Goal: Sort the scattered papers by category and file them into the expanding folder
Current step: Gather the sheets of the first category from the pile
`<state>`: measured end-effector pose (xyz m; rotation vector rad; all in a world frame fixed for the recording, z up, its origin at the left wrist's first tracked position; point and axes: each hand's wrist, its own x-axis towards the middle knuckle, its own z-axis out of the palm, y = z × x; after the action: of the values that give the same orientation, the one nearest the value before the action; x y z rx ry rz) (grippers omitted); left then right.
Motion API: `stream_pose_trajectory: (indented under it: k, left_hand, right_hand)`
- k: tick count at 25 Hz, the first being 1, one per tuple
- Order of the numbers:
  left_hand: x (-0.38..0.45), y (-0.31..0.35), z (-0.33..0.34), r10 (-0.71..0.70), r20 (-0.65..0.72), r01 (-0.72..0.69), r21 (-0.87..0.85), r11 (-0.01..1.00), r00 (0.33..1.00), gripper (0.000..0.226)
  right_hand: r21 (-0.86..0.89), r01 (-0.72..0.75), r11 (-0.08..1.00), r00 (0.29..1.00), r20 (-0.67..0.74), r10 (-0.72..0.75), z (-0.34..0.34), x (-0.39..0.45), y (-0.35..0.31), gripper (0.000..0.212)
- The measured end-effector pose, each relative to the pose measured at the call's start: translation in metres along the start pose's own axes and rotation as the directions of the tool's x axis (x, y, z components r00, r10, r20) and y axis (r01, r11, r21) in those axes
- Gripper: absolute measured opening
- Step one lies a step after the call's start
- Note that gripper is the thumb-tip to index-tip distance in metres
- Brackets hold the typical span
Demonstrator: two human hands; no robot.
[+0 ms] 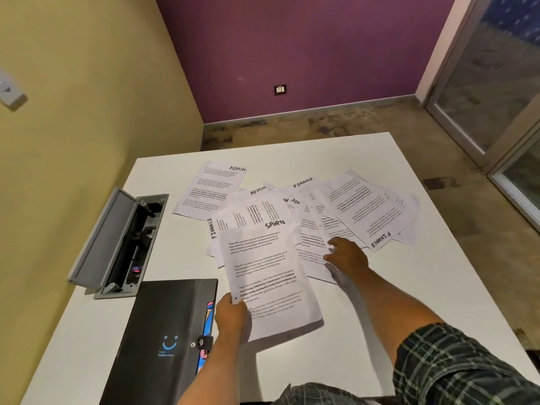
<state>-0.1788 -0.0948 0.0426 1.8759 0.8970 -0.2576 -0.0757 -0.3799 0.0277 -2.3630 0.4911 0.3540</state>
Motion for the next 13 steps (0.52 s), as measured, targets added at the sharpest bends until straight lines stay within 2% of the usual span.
stream_pose_trajectory:
  k: [4, 6, 8, 10, 13]
  left_hand:
    - [-0.01, 0.0, 0.0, 0.036, -0.14, -0.01, 0.182, 0.983, 0.989, 0.014]
    - [-0.004, -0.001, 0.003, 0.046, -0.163, -0.007, 0.231, 0.973, 0.986, 0.018]
    - [0.003, 0.001, 0.007, 0.054, -0.16, -0.012, 0.25, 0.968, 0.986, 0.018]
    - [0.006, 0.006, 0.01, 0.062, -0.155, -0.022, 0.247, 0.969, 0.986, 0.015]
    - [0.008, 0.01, 0.016, 0.06, -0.128, -0.031, 0.218, 0.975, 0.99, 0.009]
  right_hand:
    - [-0.24, 0.011, 0.971, 0.999, -0.036, -0.02, -0.015, 0.03, 0.002, 0.064]
    - [-0.344, 0.015, 0.939, 1.0, -0.021, -0.023, -0.014, 0.043, 0.008, 0.08]
    - [-0.509, 0.053, 0.859, 0.999, 0.028, -0.045, -0.005, 0.051, 0.018, 0.091]
    - [-0.613, 0.091, 0.785, 0.995, 0.019, -0.1, 0.006, 0.055, 0.026, 0.086]
    - [-0.664, 0.143, 0.734, 0.983, 0.007, -0.186, 0.011, 0.056, 0.028, 0.072]
